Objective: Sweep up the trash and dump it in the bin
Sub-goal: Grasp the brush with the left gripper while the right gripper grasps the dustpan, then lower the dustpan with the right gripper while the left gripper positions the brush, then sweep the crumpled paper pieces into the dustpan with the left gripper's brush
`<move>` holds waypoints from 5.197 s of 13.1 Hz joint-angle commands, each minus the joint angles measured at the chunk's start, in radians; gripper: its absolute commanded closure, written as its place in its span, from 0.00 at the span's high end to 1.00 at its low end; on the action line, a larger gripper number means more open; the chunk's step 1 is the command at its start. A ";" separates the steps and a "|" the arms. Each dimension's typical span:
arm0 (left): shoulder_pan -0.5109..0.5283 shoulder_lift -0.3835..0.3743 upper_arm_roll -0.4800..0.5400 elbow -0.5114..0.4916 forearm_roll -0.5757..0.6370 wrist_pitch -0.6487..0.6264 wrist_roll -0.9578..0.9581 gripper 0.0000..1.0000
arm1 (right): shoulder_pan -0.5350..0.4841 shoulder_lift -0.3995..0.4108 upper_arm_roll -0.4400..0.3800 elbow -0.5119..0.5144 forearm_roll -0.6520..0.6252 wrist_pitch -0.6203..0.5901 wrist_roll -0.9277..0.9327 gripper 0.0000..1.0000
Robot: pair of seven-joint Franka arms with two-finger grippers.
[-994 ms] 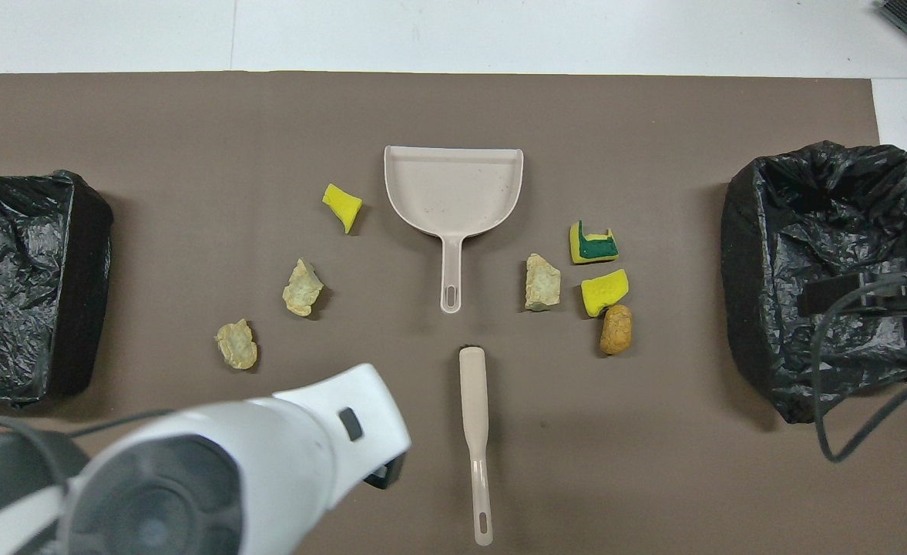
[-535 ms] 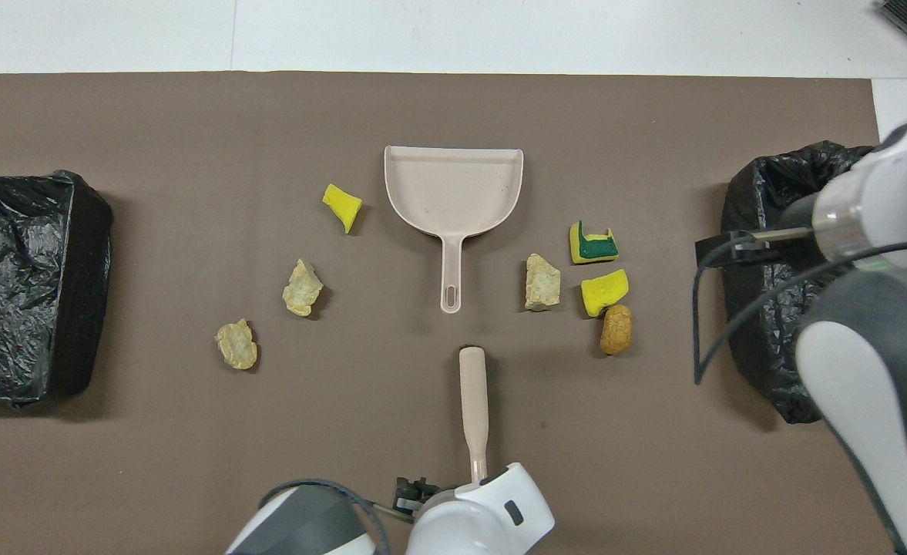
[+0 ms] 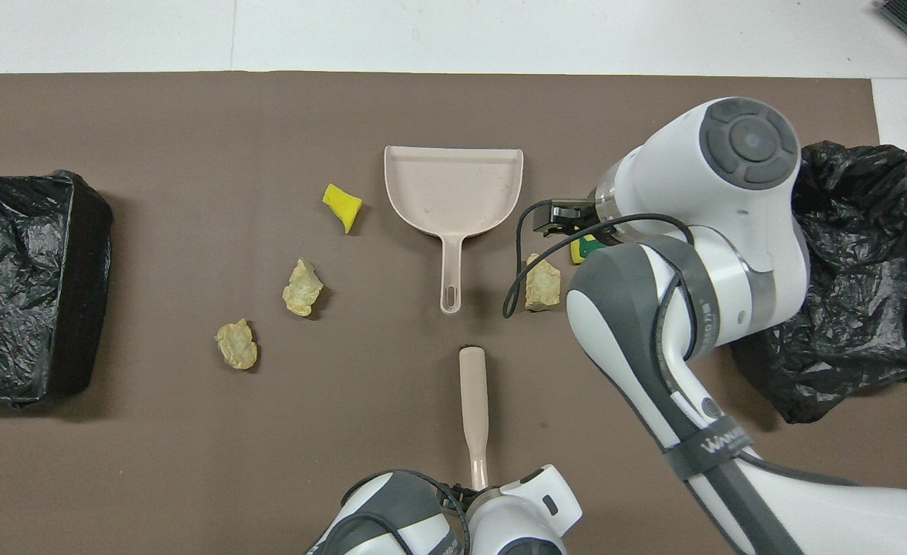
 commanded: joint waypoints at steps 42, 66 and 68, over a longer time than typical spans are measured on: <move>0.758 -0.296 0.027 -0.228 0.150 -0.265 0.188 0.00 | 0.076 -0.116 0.024 -0.173 -0.049 -0.089 -1.227 0.00; 0.412 -0.212 0.027 -0.098 -0.201 -0.212 0.727 0.00 | 0.222 0.005 0.027 -0.199 -0.103 -0.042 -0.949 0.00; 0.444 -0.206 0.033 -0.045 -0.191 -0.229 0.733 0.00 | 0.222 0.005 0.028 -0.199 -0.103 -0.042 -0.949 0.00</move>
